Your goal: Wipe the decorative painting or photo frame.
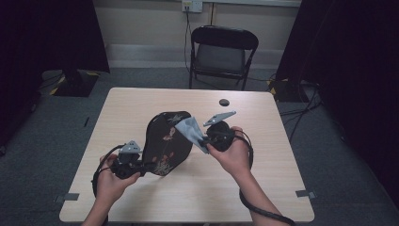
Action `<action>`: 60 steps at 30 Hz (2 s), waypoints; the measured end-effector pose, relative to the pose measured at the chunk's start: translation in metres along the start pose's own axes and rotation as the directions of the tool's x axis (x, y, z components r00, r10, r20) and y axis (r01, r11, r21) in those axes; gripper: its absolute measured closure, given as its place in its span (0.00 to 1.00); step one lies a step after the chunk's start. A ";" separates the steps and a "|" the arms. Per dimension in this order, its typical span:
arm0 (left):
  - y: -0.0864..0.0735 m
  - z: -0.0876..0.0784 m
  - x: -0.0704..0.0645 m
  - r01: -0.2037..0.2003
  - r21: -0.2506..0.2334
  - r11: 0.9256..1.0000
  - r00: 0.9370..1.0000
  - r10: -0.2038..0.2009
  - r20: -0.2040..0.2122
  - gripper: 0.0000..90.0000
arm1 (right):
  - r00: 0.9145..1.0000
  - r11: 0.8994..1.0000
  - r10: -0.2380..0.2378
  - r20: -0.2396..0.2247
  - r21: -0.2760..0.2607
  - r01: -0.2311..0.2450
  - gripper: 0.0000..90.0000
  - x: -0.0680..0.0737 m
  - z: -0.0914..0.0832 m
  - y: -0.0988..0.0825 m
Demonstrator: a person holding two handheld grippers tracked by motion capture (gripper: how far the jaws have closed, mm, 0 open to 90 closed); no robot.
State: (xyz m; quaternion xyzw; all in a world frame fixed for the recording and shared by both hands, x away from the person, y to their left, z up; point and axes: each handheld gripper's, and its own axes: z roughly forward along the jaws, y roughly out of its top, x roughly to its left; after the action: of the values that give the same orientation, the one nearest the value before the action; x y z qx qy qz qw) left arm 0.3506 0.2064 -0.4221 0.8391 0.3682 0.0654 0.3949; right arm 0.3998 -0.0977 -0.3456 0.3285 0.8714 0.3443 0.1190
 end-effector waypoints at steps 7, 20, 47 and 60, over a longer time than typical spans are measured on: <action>0.000 0.000 0.001 -0.002 0.003 1.000 1.000 0.002 0.007 0.87 | 1.000 0.998 0.020 -0.024 0.066 -0.018 0.92 0.001 0.027 -0.021; 0.001 0.000 0.001 -0.004 0.006 1.000 1.000 0.004 0.009 0.88 | 0.995 0.983 0.076 -0.060 0.174 -0.064 0.92 0.003 0.070 -0.056; 0.001 0.000 0.000 0.004 0.002 1.000 1.000 -0.004 0.004 0.87 | 0.998 0.993 0.066 -0.007 0.101 -0.065 0.91 -0.013 0.000 -0.040; 0.000 0.000 0.001 0.000 0.000 1.000 1.000 0.000 0.006 0.87 | 0.999 0.999 0.028 0.023 0.015 -0.028 0.91 -0.014 -0.029 0.014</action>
State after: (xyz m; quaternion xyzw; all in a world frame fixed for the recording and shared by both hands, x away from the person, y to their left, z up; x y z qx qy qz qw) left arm 0.3519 0.2068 -0.4222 0.8393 0.3669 0.0628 0.3962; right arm 0.4046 -0.1138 -0.3150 0.3454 0.8679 0.3357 0.1215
